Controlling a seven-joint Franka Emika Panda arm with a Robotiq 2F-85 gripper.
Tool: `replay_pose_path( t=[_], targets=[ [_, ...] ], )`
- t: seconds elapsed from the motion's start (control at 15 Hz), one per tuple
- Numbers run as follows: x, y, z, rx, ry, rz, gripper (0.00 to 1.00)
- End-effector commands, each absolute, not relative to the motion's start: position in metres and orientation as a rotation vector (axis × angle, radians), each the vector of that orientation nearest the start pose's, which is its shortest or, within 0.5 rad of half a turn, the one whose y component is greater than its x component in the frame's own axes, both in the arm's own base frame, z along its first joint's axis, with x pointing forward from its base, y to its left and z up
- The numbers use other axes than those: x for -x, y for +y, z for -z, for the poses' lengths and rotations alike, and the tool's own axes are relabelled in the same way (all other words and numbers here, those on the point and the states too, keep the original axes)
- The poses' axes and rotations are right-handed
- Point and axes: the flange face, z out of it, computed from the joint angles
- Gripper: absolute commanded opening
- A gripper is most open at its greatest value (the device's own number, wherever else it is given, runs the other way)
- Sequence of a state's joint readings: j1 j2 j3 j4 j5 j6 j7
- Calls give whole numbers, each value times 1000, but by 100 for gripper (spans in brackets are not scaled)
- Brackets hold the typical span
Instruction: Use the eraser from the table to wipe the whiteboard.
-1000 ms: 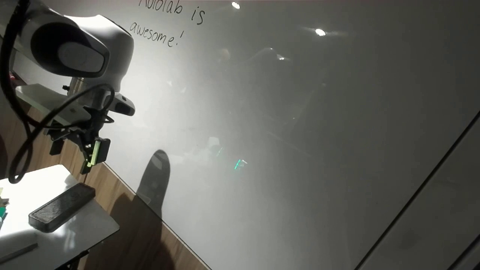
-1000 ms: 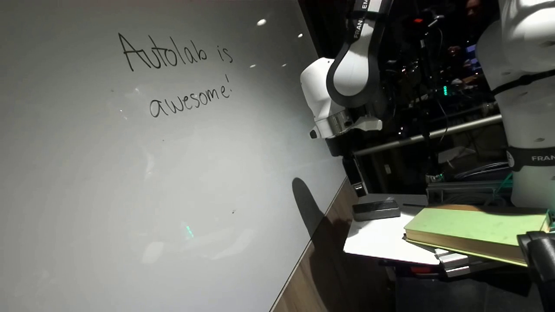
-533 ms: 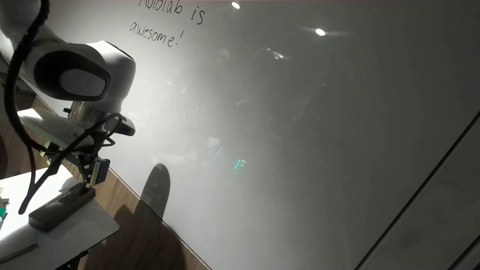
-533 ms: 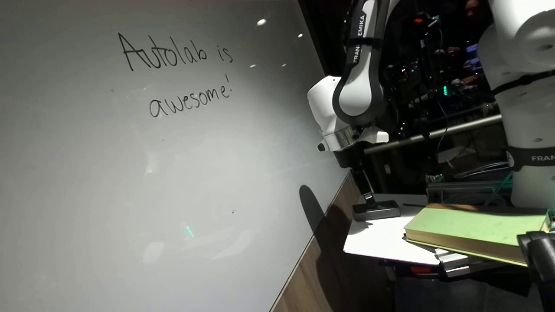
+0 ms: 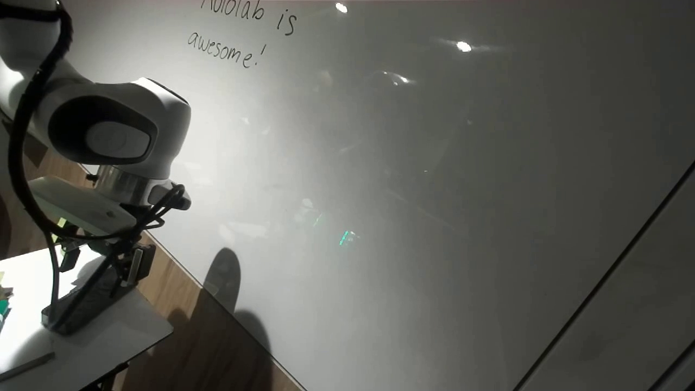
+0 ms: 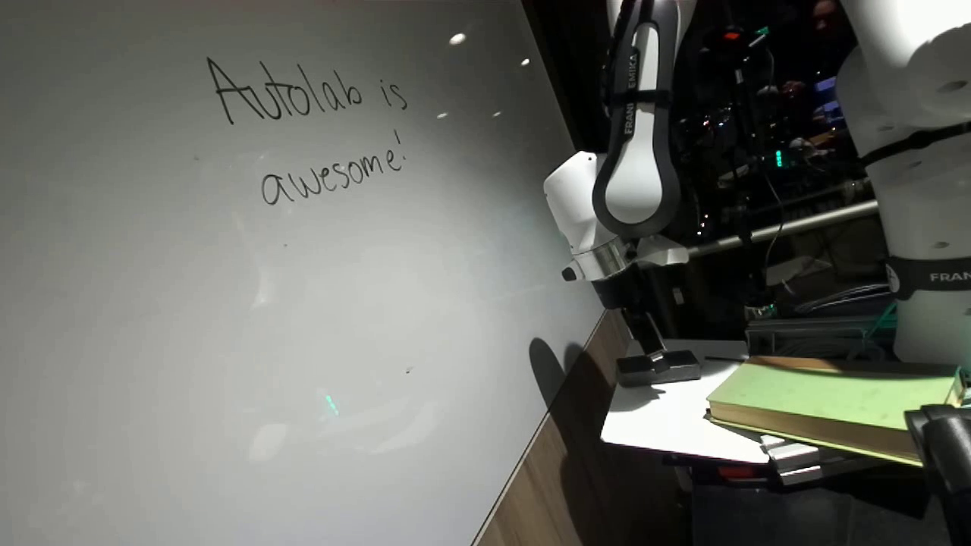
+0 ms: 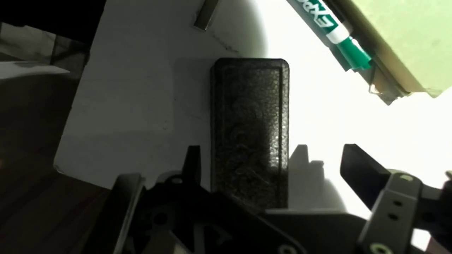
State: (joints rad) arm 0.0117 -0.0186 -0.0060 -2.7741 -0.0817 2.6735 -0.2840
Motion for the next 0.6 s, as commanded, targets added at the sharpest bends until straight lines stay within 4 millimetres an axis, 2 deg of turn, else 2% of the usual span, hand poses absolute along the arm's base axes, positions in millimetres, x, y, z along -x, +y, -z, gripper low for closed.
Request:
replay_pose_path(
  t=[0.0,0.13,0.2,0.27,0.4,0.53],
  targets=[
    [-379,-6,-205,3116,-659,-108,100],
    [-379,-8,-203,3122,-681,-97,100],
    [-380,-8,-202,3124,-690,-92,93],
    [-380,-9,-202,3125,-697,-90,72],
    [-380,-7,-200,3129,-713,-78,68],
    [-382,-3,-203,3131,-724,-64,54]
  ],
)
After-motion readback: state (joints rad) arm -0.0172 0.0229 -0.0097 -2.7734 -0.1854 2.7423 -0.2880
